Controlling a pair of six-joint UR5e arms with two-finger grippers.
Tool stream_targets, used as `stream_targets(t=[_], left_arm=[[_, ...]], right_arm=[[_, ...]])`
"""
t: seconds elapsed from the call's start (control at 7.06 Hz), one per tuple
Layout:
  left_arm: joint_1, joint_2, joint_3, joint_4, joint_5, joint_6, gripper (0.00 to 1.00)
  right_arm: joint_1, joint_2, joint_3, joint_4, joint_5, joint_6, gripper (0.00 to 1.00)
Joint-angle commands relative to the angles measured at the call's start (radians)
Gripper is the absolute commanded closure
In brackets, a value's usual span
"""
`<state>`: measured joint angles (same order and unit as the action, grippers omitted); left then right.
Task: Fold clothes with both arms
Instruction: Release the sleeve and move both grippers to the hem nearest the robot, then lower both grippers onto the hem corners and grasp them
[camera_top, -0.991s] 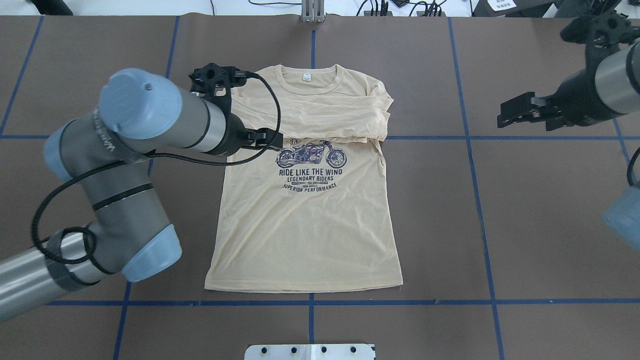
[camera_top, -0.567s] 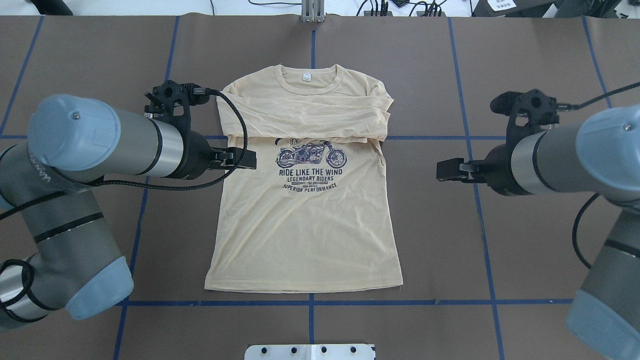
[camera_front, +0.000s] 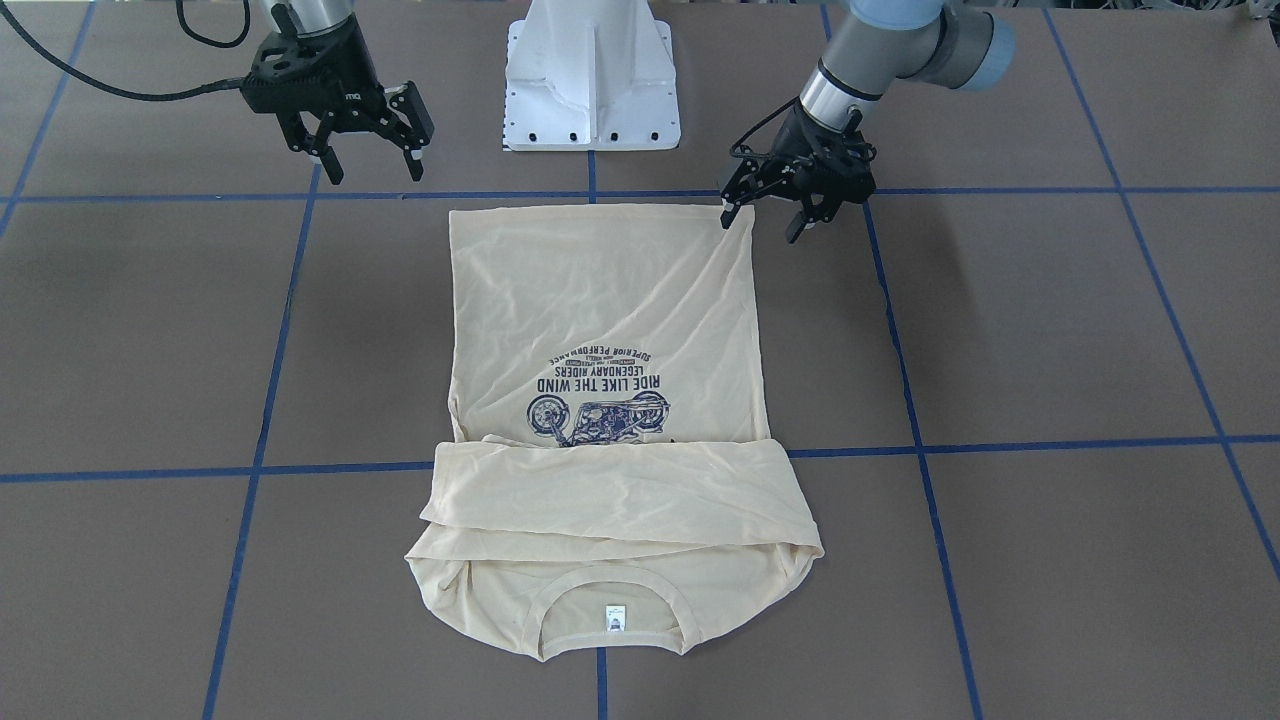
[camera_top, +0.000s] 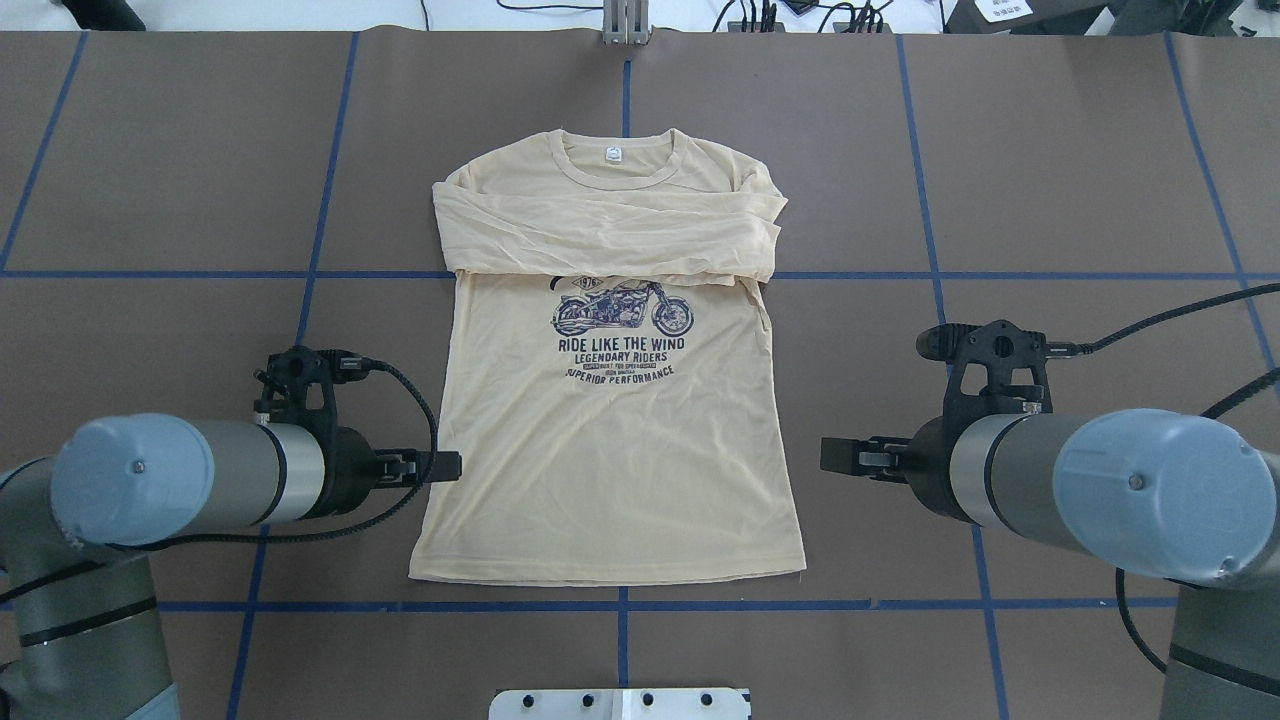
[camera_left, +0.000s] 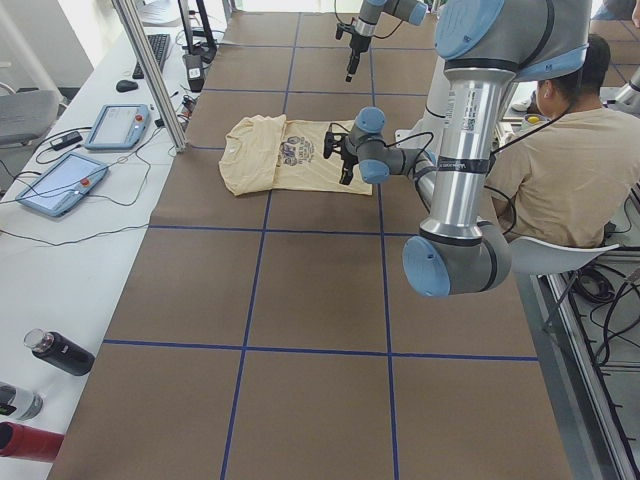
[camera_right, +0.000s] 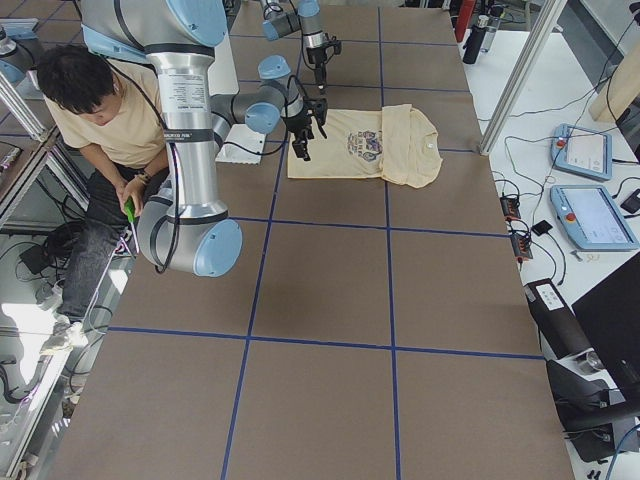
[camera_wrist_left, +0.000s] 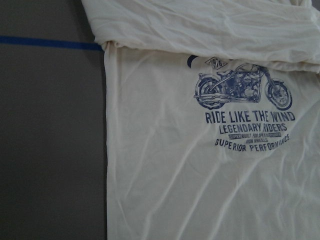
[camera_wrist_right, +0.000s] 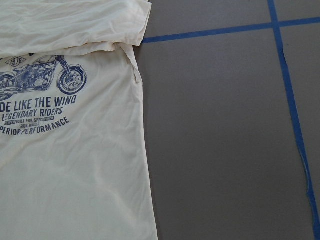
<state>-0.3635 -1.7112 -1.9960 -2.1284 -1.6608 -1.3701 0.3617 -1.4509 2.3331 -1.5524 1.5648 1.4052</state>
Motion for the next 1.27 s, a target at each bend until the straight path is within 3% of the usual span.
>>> stream_targets(t=[0.0, 0.28, 1.13], left_arm=[[0.116, 0.022, 0.019, -0.011, 0.068, -0.076, 0.11], [0.124, 0.021, 0.052, -0.011, 0.095, -0.078, 0.27], [0.152, 0.019, 0.042, -0.011, 0.09, -0.081, 0.38]], right_arm=[[-0.007, -0.002, 0.003, 0.0, -0.011, 0.003, 0.0], [-0.01, -0.002, 0.003, 0.0, -0.017, 0.003, 0.0], [-0.014, -0.002, 0.003, 0.0, -0.019, 0.003, 0.0]])
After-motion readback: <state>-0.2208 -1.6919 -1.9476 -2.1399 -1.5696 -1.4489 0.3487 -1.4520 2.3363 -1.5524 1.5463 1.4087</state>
